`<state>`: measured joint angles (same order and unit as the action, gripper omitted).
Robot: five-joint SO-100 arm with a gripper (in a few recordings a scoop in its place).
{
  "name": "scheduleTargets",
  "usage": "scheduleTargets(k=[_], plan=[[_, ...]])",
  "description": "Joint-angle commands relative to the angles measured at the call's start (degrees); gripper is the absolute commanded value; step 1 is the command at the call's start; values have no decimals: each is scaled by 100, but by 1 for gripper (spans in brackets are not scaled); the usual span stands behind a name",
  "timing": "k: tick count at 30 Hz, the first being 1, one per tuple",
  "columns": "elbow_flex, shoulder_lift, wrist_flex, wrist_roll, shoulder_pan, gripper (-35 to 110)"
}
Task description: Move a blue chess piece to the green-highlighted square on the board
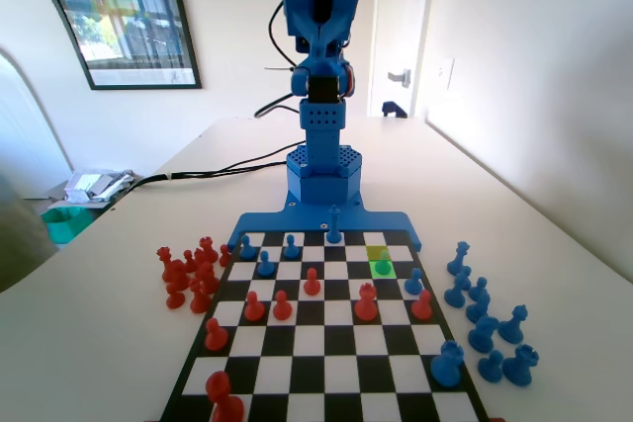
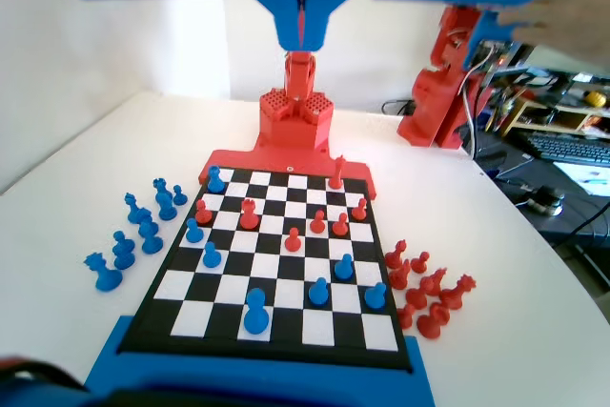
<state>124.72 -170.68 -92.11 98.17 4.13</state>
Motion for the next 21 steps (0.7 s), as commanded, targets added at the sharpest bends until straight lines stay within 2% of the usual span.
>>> scheduleTargets(k=[1,21], plan=[[0,-70,105,0,9,1],[26,-439,193,-9,-220,1]])
